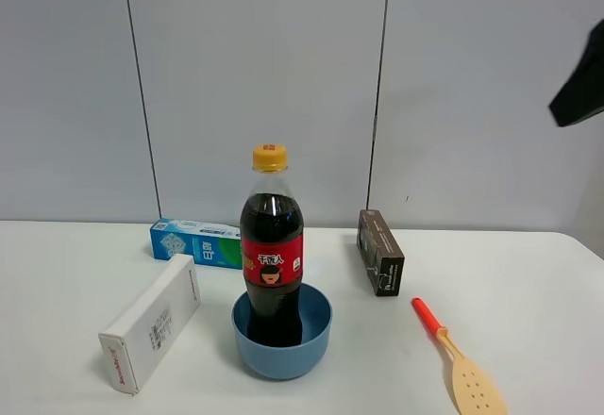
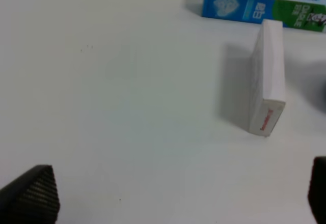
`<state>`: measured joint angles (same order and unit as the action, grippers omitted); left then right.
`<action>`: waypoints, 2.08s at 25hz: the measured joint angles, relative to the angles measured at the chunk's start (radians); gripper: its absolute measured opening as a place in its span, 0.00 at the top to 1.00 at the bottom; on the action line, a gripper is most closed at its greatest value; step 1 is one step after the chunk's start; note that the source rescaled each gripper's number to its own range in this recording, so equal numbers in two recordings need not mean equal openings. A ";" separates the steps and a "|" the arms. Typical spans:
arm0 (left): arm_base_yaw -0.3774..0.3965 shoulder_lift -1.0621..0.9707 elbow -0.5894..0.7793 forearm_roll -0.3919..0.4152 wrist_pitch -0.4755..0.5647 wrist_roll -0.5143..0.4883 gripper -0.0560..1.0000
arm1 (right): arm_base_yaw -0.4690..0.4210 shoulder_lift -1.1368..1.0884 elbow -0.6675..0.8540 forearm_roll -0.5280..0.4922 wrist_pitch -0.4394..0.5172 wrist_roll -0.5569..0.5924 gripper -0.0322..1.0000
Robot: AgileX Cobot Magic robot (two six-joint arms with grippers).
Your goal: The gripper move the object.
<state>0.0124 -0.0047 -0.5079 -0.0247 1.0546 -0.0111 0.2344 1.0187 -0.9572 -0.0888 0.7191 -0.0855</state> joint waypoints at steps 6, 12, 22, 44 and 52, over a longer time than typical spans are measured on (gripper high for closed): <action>0.000 0.000 0.000 0.000 0.000 0.000 0.00 | -0.138 -0.182 0.000 -0.066 0.224 0.050 0.54; 0.000 0.000 0.000 0.000 0.000 0.000 0.00 | -0.235 -0.352 0.000 -0.121 0.366 0.072 0.54; 0.000 0.000 0.000 0.000 0.000 0.000 0.00 | -0.254 -0.605 0.020 -0.132 0.442 0.184 0.54; 0.000 0.000 0.000 0.000 0.000 0.000 0.00 | -0.254 -1.020 0.454 0.102 0.372 0.076 0.54; 0.000 0.000 0.000 0.000 0.000 0.000 0.00 | -0.254 -1.020 0.465 0.078 0.347 0.126 0.54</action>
<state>0.0124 -0.0047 -0.5079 -0.0247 1.0546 -0.0111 -0.0198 -0.0017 -0.4927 -0.0103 1.0659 0.0403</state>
